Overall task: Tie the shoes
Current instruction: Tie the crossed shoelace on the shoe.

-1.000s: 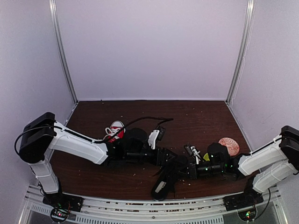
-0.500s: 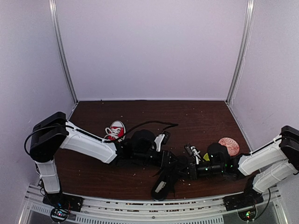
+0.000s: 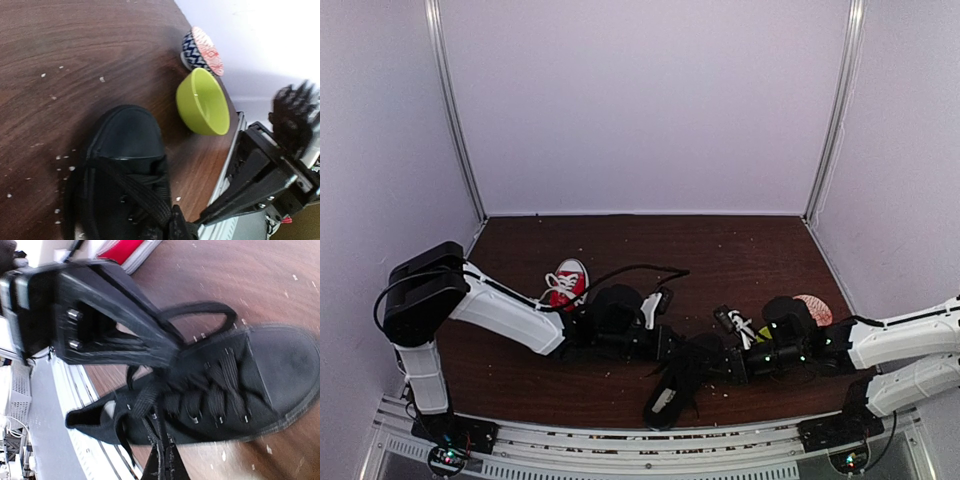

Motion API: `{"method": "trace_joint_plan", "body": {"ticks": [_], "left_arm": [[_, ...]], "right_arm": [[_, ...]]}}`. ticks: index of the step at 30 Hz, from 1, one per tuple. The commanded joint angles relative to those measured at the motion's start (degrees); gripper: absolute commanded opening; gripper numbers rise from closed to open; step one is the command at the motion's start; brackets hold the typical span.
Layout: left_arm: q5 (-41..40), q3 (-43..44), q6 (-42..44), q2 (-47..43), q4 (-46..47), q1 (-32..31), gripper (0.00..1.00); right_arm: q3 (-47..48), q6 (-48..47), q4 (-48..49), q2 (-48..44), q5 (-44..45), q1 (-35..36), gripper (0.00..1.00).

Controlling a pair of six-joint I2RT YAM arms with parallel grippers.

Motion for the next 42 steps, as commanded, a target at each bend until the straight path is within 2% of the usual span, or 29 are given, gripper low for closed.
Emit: {"method": "trace_joint_plan", "body": {"ticks": [1,4,8,11,19,29,34,35,38,42], "left_arm": [[-3.0,-1.3,-0.3,-2.7,3.2,1.0,0.06],[-3.0,-2.6,-0.6,-3.2,4.6,1.0,0.08],[-3.2,-4.0,-0.9,-4.0,5.6,1.0,0.03],[-3.5,-5.1,-1.0,-4.5,6.1,1.0,0.03],[-2.4,-8.2,-1.8,-5.4,9.5,1.0,0.02],[-0.9,-8.7,-1.3,-5.3,10.2,1.0,0.02],[-1.3,-9.7,-1.5,-5.7,10.1,1.0,0.02],[-1.6,-10.1,-1.4,-6.0,10.3,1.0,0.04],[-1.4,-10.8,-1.0,-6.5,12.5,1.0,0.21],[0.0,-9.2,-1.1,-5.5,13.6,1.0,0.34]], "right_arm": [[1.1,-0.6,-22.0,-3.8,1.6,0.9,0.0],[1.9,0.0,-28.1,-6.3,2.2,1.1,0.0],[4.2,0.3,-36.2,-7.8,4.5,1.1,0.0],[5.9,0.0,-41.4,-7.1,6.5,1.2,0.0],[12.5,0.3,-55.8,-1.1,19.2,1.8,0.0],[17.8,4.2,-59.9,7.5,30.4,3.2,0.0],[16.9,6.8,-58.8,7.4,32.9,3.4,0.0],[16.8,7.2,-58.9,6.9,33.5,3.4,0.0],[16.8,6.9,-57.9,5.2,33.6,3.4,0.0],[16.9,4.8,-53.7,3.9,29.4,3.4,0.0]]}}
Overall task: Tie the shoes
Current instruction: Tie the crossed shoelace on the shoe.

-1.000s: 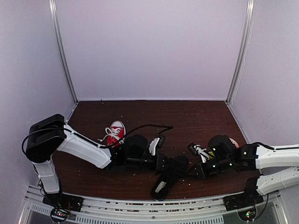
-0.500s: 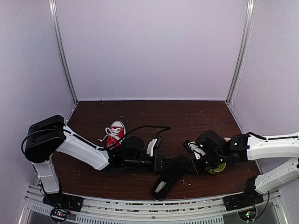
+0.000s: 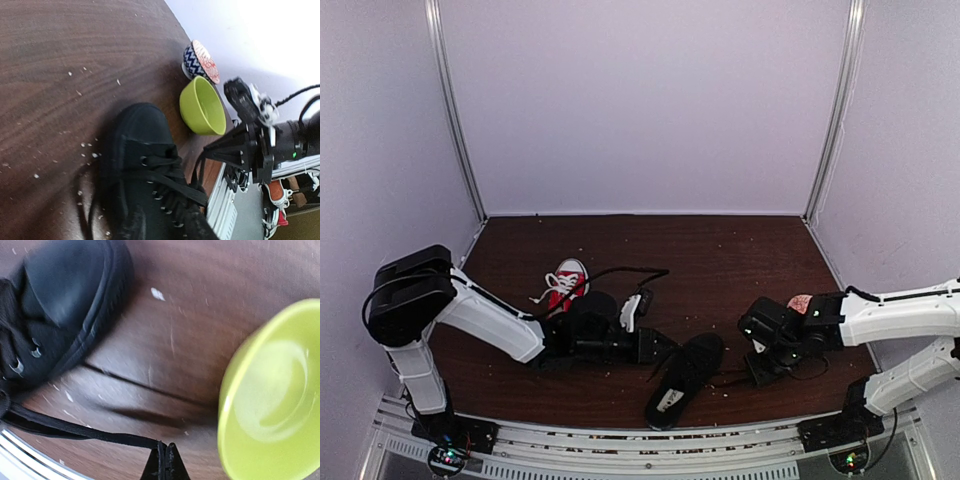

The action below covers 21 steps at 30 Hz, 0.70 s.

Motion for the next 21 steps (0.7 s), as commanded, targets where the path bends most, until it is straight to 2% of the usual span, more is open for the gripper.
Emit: {"method": "trace_joint_plan", "body": {"ticks": [1,6,9,21], "left_arm": [[0.0,1.8,0.4,-0.4,3.0,0.6,0.36],[0.1,4.7,0.3,0.6,0.0,0.6,0.42],[1.1,6.6,1.1,1.5,-4.1,0.7,0.52],[5.3,14.7,-1.3,4.1,-21.2,0.0,0.54]], "right_arm": [[-0.3,-0.9,-3.5,-1.7,1.0,-0.1,0.0],[-0.4,-1.4,-1.1,-1.5,-0.7,0.0,0.0],[-0.8,-1.6,-0.6,-1.7,-1.1,0.0,0.0],[-0.7,-1.7,0.6,-2.3,-1.2,0.0,0.0]]}}
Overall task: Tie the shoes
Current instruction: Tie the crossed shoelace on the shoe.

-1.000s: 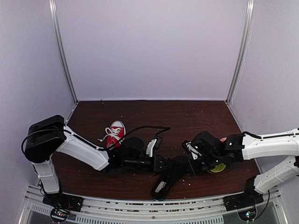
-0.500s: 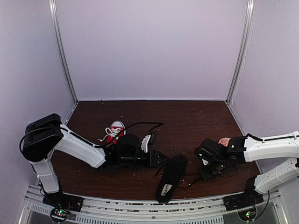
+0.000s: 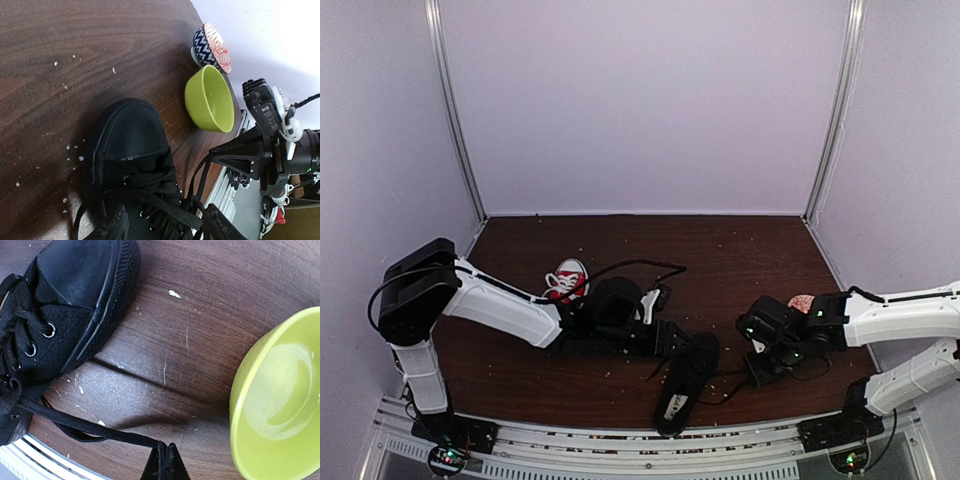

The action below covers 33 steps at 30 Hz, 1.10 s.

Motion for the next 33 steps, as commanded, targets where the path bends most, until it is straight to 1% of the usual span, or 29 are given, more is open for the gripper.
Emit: {"method": "trace_joint_plan", "body": {"ticks": [1,4,8,11,13,17,19,24,27,31,33], "left_arm": [[2.4,3.2,-1.1,1.3,-5.3,-0.6,0.54],[3.1,5.0,-1.4,2.7,-7.3,-0.6,0.55],[5.0,7.7,-2.4,6.1,-7.0,-0.6,0.55],[5.6,9.8,-3.1,8.8,-7.2,-0.6,0.52],[5.8,10.8,-3.4,9.8,-7.4,-0.6,0.47],[4.0,9.7,-4.0,8.6,-6.9,-0.6,0.28],[2.4,8.0,-4.2,7.1,-6.1,-0.6,0.24],[-1.3,3.5,-4.5,2.6,-5.0,-0.6,0.09],[-3.0,1.4,-4.8,0.4,-4.7,-0.6,0.05],[-5.9,-1.6,-4.3,-3.2,-4.7,-0.6,0.03],[-7.4,-2.9,-4.0,-4.7,-5.1,-0.6,0.0]], "right_arm": [[-0.5,-0.6,0.9,-0.8,0.0,-0.1,0.0],[-0.6,-0.9,1.9,-0.4,-0.3,-0.1,0.0],[-1.0,-1.3,3.0,-0.3,-0.5,-0.1,0.0],[-0.9,-1.9,3.2,-0.4,-0.3,-0.1,0.0],[-0.9,-2.2,3.3,-0.5,0.1,-0.1,0.0],[-1.3,-2.3,4.0,-1.0,-0.1,-0.1,0.0],[-1.6,-2.3,4.3,-1.3,-0.3,-0.1,0.0],[-2.8,-1.9,4.4,-2.2,-0.1,-0.1,0.0],[-3.6,-1.6,4.1,-3.1,0.4,-0.1,0.0],[-4.1,-1.0,3.6,-3.6,1.3,0.0,0.0],[-4.3,-0.9,3.4,-3.7,1.4,-0.1,0.0]]}}
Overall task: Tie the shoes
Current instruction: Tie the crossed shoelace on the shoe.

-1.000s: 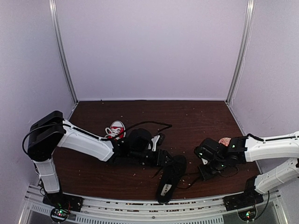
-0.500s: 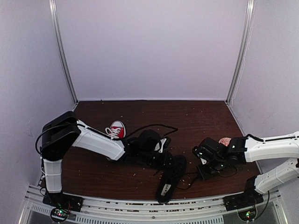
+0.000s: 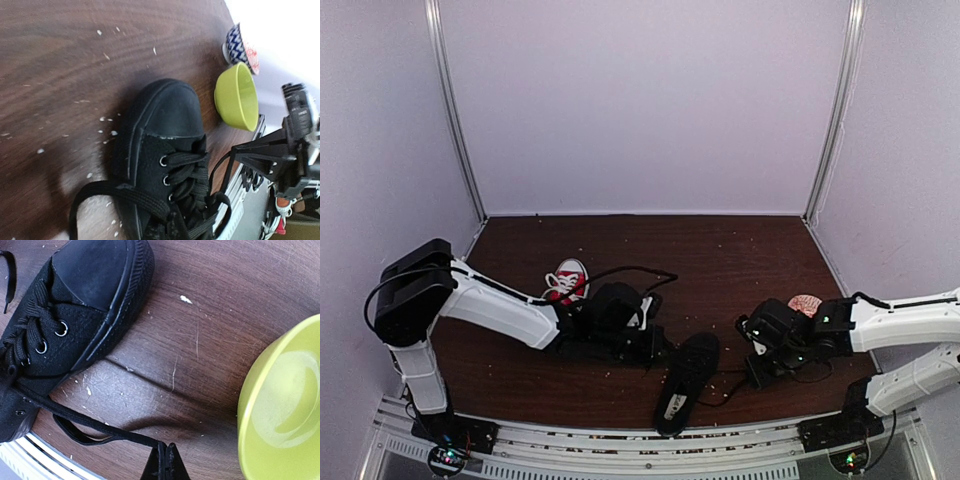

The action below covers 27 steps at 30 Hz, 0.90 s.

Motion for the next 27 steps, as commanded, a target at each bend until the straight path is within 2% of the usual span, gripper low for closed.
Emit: {"method": "trace_joint_plan", "body": {"ticks": [1,14,27], "left_arm": [[-5.0,-2.7,0.9,-4.7,1.0,-0.2,0.0],[-7.6,-9.4,2.4,-8.8,-0.2,-0.2,0.0],[-16.7,-14.3,4.4,-16.3,-13.3,-0.2,0.0]], "right_arm": [[-1.0,0.6,-1.2,-0.9,2.1,0.0,0.0],[-5.4,3.3,0.3,-0.9,-0.2,-0.1,0.0],[-8.5,4.8,3.3,-0.4,-1.4,-0.1,0.0]]}}
